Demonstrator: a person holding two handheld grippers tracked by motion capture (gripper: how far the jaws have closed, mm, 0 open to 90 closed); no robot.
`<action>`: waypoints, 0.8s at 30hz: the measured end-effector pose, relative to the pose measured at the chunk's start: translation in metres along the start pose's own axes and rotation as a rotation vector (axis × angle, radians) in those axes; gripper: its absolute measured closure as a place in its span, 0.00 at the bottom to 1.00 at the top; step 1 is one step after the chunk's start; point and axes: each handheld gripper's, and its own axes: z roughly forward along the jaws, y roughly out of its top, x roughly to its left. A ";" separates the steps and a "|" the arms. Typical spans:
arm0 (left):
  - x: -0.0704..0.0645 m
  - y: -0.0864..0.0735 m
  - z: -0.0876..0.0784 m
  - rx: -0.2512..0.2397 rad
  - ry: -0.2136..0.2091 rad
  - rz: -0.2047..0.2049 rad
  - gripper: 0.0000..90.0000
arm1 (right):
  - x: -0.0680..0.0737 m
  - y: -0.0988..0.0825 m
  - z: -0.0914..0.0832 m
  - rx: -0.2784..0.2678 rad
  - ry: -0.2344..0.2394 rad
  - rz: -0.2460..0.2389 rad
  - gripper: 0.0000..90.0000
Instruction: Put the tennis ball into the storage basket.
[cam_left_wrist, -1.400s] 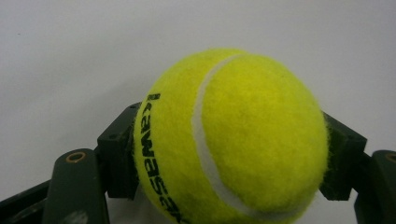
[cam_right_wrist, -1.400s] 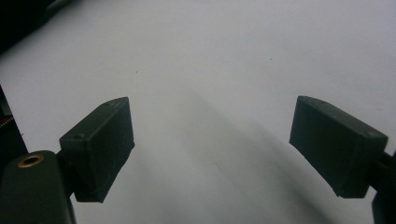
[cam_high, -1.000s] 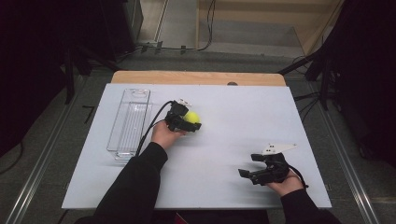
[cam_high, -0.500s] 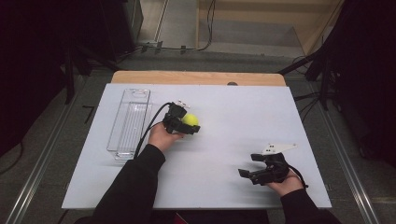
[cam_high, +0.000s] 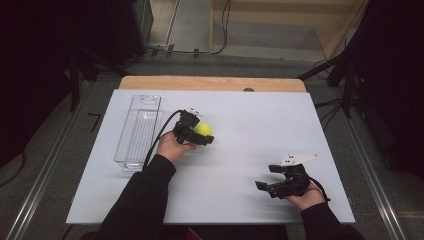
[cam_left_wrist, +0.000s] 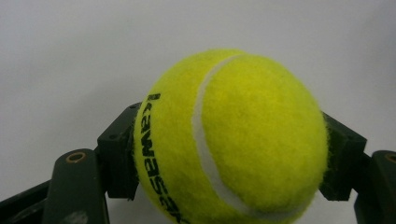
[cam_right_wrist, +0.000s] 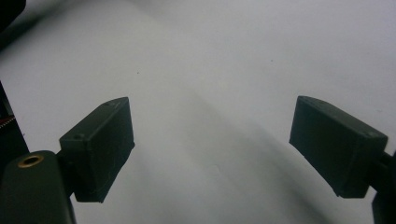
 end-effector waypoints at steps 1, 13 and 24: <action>0.000 0.000 -0.001 0.002 -0.004 0.000 0.29 | 0.000 0.000 0.000 -0.001 -0.001 -0.002 0.13; -0.002 0.003 -0.013 -0.006 -0.017 -0.017 0.29 | 0.000 0.000 0.000 -0.001 0.000 -0.001 0.13; -0.005 0.005 -0.025 -0.004 -0.019 -0.006 0.29 | -0.001 0.000 0.000 -0.001 0.002 0.002 0.13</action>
